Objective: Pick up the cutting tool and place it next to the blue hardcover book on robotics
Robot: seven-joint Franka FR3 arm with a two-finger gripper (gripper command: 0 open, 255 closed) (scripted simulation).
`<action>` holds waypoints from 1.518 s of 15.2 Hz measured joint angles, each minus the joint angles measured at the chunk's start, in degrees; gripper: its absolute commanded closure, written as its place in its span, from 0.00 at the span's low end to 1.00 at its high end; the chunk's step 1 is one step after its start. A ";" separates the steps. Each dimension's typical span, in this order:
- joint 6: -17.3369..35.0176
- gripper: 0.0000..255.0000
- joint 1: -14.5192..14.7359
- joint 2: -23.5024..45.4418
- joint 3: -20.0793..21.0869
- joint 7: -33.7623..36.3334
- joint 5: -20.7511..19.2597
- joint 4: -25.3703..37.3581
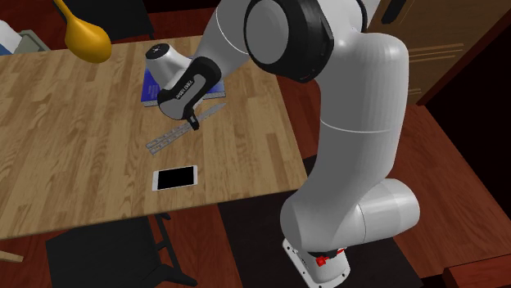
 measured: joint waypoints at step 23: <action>-4.19 0.00 -2.69 -5.11 3.84 -2.80 4.55 -0.28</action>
